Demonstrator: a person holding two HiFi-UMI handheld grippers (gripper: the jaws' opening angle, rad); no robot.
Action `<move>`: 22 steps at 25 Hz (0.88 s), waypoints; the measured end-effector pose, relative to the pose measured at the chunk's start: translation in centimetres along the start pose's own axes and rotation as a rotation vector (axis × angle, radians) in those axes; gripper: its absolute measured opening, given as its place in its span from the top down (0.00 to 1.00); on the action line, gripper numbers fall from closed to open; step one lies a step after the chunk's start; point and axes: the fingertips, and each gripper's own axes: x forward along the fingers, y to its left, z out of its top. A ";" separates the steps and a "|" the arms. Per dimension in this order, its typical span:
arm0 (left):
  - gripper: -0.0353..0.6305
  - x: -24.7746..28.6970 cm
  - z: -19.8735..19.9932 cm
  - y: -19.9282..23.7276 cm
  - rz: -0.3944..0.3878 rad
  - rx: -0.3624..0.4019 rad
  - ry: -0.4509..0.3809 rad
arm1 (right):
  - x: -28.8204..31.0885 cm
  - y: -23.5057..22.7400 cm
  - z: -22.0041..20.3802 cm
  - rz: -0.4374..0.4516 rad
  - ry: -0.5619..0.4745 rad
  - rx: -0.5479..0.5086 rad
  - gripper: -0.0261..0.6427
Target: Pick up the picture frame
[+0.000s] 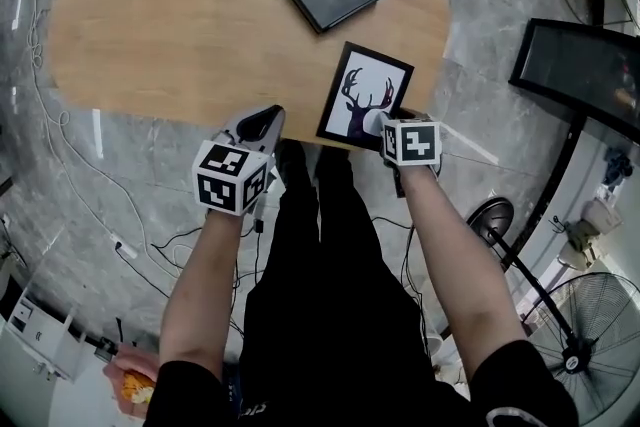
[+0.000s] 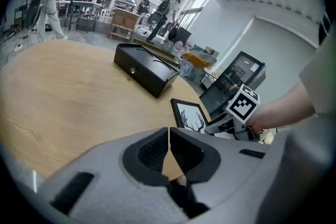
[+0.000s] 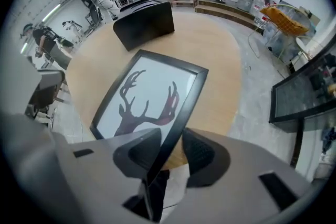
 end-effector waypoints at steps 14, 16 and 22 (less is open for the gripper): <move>0.92 -0.7 0.1 -2.8 -0.044 0.015 0.031 | -0.9 1.4 1.3 0.102 -0.081 0.013 0.86; 0.92 -1.1 0.6 -2.8 -0.041 0.011 0.026 | -1.3 1.6 1.6 0.118 -0.093 0.028 0.86; 0.84 -2.9 2.1 -4.1 -0.071 -0.020 0.004 | -4.6 2.0 2.0 0.141 -0.132 0.044 0.86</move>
